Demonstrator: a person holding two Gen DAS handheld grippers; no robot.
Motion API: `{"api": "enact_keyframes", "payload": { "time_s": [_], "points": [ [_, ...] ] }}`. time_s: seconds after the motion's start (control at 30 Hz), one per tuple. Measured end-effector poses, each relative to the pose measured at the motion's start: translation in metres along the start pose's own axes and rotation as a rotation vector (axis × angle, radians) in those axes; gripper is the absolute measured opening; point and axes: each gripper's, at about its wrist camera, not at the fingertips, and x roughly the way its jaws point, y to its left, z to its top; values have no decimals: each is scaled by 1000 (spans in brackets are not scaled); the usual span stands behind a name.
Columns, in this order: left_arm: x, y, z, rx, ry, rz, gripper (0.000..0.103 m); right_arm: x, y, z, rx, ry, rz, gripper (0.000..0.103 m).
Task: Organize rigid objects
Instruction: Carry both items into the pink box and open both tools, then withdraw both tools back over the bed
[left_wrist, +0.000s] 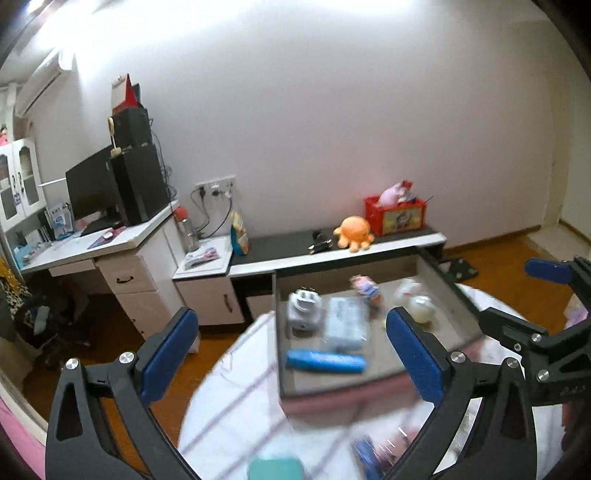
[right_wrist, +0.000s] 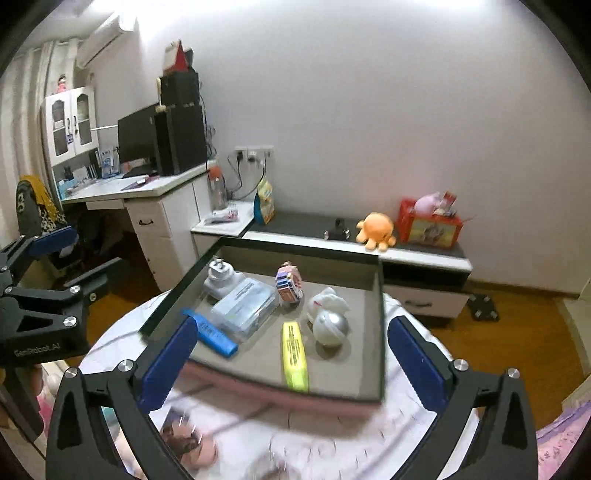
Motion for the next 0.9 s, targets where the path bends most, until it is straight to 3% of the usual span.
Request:
{"api": "enact_keyframes", "payload": {
  "time_s": [0.1, 0.27, 0.5, 0.67, 0.9],
  "points": [
    [-43, -8, -18, -17, -45, 1, 103, -34, 7, -15, -8, -40, -19, 103],
    [-105, -23, -47, 1, -109, 72, 103, -94, 15, -50, 4, -123, -65, 103],
    [-174, -24, -80, -86, -234, 144, 103, -159, 20, -94, 45, -200, -123, 103],
    [-198, -20, -96, -162, -251, 63, 103, -191, 19, -118, 89, -246, -155, 103],
    [-198, -34, -106, -101, -225, 53, 103, -208, 21, -127, 93, -261, -175, 103]
  ]
}}
